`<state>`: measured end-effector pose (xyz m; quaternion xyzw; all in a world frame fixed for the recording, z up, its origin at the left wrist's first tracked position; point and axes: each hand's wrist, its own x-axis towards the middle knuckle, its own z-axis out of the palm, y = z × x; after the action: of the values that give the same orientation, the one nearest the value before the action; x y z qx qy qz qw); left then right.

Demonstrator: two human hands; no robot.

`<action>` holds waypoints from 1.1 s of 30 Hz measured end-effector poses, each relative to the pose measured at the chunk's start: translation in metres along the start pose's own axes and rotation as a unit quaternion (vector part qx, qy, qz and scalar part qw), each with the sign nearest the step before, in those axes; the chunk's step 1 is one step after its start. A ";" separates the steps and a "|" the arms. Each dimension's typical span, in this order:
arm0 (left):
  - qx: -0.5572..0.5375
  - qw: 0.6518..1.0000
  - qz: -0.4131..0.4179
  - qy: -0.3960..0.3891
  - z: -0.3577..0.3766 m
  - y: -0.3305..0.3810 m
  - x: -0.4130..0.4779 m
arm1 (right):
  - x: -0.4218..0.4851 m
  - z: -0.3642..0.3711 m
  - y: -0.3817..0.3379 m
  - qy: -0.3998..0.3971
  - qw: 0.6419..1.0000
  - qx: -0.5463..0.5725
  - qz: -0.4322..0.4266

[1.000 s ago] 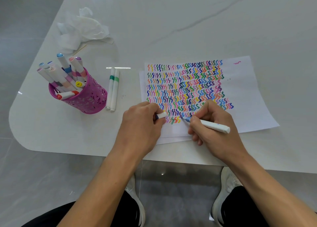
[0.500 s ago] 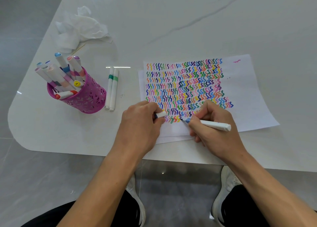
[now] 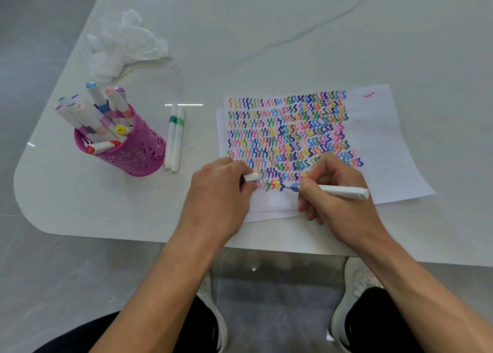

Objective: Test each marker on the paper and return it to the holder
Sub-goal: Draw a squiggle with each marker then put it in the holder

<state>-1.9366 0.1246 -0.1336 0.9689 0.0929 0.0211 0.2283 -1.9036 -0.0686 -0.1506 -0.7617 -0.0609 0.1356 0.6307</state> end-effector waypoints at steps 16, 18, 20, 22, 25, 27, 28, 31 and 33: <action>-0.140 0.990 -0.005 -0.003 -0.012 0.009 0.000 | 0.004 -0.003 -0.018 0.032 0.997 0.051 -0.052; -0.197 0.980 -0.033 -0.026 -0.012 0.009 0.000 | 0.004 -0.002 -0.019 0.032 0.996 0.066 -0.045; -0.255 0.964 -0.058 -0.050 -0.011 0.010 -0.001 | 0.004 -0.002 -0.021 0.036 0.995 0.084 -0.038; -0.290 0.952 -0.065 -0.069 -0.011 0.011 -0.002 | 0.003 -0.002 -0.022 0.033 0.994 0.099 -0.038; -0.309 0.945 -0.057 -0.094 -0.012 0.014 -0.003 | 0.003 -0.002 -0.023 0.026 0.993 0.110 -0.041; -0.317 0.941 -0.049 -0.108 -0.012 0.015 -0.003 | 0.002 -0.001 -0.023 0.021 0.993 0.112 -0.037; -0.320 0.940 -0.042 -0.112 -0.012 0.015 -0.004 | 0.002 -0.001 -0.023 0.018 0.993 0.109 -0.034; -0.323 0.938 -0.031 -0.120 -0.012 0.014 -0.004 | 0.003 0.000 -0.021 0.013 0.995 0.099 -0.030; -0.335 0.934 -0.030 -0.117 -0.012 0.012 -0.004 | 0.003 -0.001 -0.021 0.007 0.994 0.103 -0.028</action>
<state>-1.9394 0.1181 -0.1174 0.8286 0.0825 -0.0697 0.5493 -1.8983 -0.0644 -0.1302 -0.6916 -0.0638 0.1180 0.7097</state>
